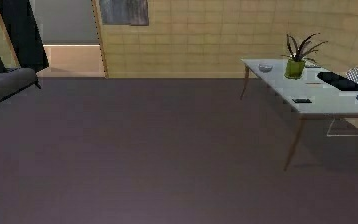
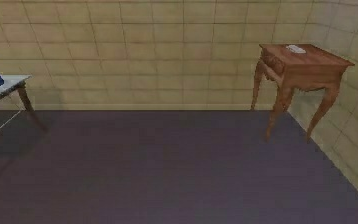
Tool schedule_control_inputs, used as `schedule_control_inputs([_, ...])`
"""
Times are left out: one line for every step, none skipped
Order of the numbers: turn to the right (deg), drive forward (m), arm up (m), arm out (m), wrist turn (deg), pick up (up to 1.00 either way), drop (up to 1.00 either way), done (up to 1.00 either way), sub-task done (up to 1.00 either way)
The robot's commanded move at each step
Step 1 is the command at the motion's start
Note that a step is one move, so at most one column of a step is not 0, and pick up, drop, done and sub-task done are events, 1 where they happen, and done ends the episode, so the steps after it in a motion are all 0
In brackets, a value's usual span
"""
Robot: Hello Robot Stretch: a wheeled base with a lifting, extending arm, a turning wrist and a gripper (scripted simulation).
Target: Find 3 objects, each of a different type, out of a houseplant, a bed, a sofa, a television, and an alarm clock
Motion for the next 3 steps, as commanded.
schedule_control_inputs([12.0, 0.00, 0.00, 0.00, 0.0, 0.00, 0.00, 0.00, 0.00])
schedule_control_inputs([3.0, 0.00, 0.00, 0.00, 0.0, 0.00, 0.00, 0.00, 0.00])
schedule_control_inputs([0.0, 1.00, 0.00, 0.00, 0.0, 0.00, 0.00, 0.00, 0.00])
